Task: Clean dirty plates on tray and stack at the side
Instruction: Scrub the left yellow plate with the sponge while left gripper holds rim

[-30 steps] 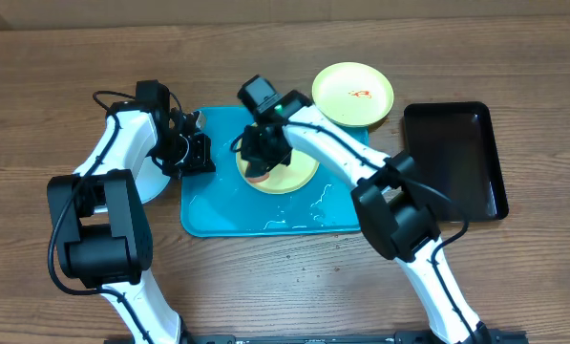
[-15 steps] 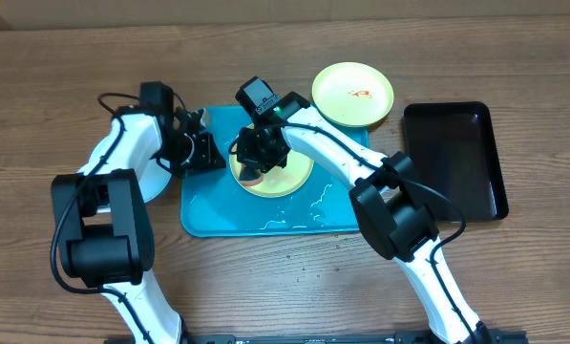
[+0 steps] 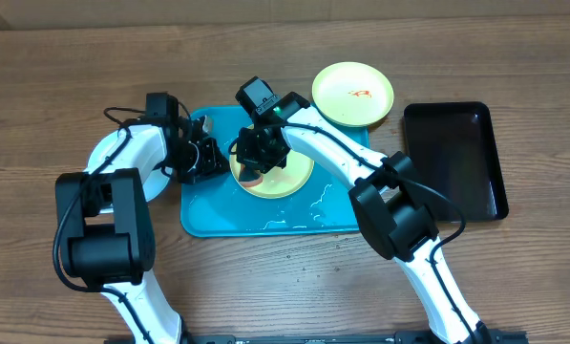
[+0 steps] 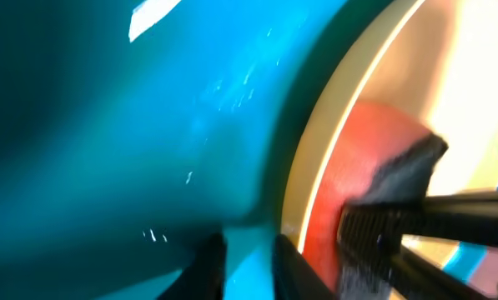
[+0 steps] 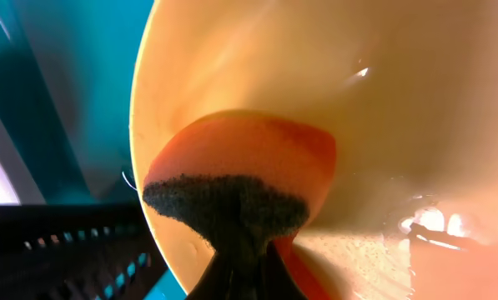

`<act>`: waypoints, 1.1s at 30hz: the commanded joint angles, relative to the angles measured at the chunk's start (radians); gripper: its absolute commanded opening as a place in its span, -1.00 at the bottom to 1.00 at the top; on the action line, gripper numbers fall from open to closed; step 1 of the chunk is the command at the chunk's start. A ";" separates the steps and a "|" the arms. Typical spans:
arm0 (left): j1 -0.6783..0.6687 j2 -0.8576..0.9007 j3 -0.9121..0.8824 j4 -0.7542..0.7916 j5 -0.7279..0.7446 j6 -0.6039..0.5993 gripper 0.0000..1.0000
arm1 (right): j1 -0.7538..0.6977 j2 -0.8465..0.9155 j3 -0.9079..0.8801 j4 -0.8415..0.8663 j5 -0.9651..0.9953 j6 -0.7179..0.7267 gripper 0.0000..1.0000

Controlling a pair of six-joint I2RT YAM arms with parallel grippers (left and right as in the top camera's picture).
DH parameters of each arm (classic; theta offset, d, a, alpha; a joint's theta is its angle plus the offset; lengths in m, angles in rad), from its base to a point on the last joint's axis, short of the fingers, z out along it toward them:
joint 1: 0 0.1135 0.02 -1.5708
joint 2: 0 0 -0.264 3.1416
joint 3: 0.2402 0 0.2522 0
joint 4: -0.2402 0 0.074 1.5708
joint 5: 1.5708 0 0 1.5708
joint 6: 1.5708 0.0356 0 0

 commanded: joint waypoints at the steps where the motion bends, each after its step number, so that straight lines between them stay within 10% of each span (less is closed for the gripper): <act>1: 0.011 0.003 0.039 -0.037 0.030 0.016 -0.48 | 0.000 0.017 -0.011 0.000 -0.018 -0.007 -0.93; 28: -0.058 0.005 0.026 0.032 -0.061 -0.007 -0.54 | 0.000 0.017 -0.011 -0.004 -0.017 -0.023 -0.93; 33: -0.063 0.005 0.018 0.035 -0.127 -0.024 -0.85 | 0.000 0.017 -0.011 -0.005 -0.018 -0.023 -0.93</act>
